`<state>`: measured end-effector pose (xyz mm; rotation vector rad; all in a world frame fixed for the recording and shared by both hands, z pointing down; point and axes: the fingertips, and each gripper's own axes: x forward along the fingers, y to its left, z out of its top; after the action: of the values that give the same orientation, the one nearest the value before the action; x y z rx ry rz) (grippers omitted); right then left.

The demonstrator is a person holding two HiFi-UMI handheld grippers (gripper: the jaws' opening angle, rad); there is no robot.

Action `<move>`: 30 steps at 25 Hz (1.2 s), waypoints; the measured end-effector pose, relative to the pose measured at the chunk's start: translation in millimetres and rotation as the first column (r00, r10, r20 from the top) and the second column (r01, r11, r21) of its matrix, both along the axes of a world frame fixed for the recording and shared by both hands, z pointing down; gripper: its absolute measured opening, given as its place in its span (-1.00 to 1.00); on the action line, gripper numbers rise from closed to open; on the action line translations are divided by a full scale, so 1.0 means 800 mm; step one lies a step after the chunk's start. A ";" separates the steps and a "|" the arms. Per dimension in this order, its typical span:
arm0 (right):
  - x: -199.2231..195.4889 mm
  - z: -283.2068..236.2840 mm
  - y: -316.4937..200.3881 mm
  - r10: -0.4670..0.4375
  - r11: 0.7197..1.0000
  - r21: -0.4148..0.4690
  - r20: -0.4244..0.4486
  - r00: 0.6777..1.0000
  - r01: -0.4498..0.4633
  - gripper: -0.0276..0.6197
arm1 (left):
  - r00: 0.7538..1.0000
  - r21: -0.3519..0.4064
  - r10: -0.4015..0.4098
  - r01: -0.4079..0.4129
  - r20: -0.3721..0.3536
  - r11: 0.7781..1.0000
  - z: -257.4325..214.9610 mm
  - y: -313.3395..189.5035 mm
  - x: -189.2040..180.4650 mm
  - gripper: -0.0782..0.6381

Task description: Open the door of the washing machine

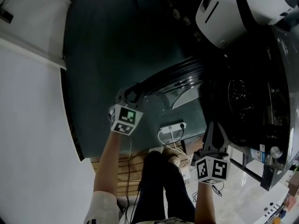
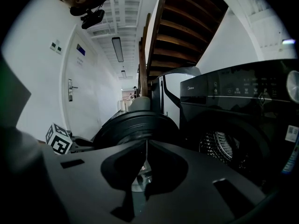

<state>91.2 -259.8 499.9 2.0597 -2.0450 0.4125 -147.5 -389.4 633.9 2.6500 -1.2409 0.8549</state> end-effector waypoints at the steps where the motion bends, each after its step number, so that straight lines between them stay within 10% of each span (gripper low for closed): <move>1: -0.002 0.000 -0.005 -0.004 1.000 0.004 -0.002 1.000 0.004 -0.85 | 1.000 0.001 -0.001 0.001 -0.002 1.000 0.000 -0.004 -0.001 -0.57; 30: -0.037 -0.011 -0.074 -0.041 0.998 0.054 -0.014 0.999 0.042 -0.85 | 1.000 0.057 0.007 -0.007 0.008 0.998 -0.003 -0.079 -0.023 -0.55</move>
<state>61.9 -318.9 491.2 2.0411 -2.1099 0.3389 -165.6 -452.7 631.3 2.6989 -1.2775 0.8438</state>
